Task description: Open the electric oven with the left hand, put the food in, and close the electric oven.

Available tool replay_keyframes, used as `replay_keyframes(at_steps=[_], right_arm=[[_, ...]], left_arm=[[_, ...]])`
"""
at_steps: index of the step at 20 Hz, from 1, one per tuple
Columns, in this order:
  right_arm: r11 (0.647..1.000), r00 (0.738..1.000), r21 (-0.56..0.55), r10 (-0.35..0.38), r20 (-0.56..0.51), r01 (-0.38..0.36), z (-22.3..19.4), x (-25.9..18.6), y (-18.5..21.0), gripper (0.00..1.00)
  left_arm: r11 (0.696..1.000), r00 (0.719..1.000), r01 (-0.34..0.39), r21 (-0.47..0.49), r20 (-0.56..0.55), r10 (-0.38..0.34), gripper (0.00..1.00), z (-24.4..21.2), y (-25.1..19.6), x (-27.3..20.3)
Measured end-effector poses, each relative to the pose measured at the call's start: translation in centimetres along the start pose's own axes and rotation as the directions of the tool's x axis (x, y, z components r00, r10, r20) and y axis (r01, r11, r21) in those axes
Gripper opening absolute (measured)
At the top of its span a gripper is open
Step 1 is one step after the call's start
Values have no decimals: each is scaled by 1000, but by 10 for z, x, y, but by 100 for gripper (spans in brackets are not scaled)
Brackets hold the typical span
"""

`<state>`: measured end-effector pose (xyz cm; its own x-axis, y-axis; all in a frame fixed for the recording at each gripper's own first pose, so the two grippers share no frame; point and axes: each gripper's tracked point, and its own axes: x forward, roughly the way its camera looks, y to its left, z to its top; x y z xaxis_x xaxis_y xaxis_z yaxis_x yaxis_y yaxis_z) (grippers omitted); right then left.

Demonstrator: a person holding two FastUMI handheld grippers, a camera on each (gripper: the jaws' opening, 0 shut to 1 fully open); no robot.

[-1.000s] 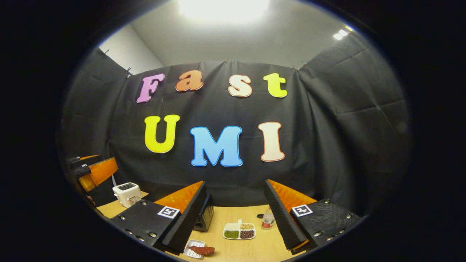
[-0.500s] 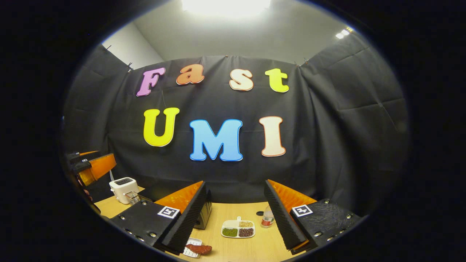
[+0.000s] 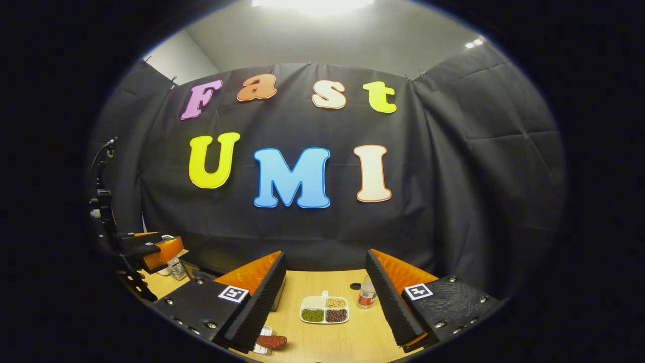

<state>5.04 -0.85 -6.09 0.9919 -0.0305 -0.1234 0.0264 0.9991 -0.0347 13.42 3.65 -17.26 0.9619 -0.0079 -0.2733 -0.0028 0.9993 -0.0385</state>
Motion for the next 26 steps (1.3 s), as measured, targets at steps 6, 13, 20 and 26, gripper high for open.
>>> replay_keyframes(at_steps=[6,13,20,26], right_arm=[[998,998,-12,-58,-40,57,-15,4,-15,96],[994,991,-12,-107,-78,106,-27,2,-23,96],[994,990,-28,-110,-90,107,-27,3,-15,96],[996,993,-30,-84,-81,82,-23,2,-4,96]], left_arm=[[1000,994,-2,8,-110,3,96,-53,23,65],[999,974,32,37,-224,-23,96,-112,32,110],[999,964,13,52,-268,1,97,-146,45,120],[997,966,3,75,-260,17,95,-150,44,108]])
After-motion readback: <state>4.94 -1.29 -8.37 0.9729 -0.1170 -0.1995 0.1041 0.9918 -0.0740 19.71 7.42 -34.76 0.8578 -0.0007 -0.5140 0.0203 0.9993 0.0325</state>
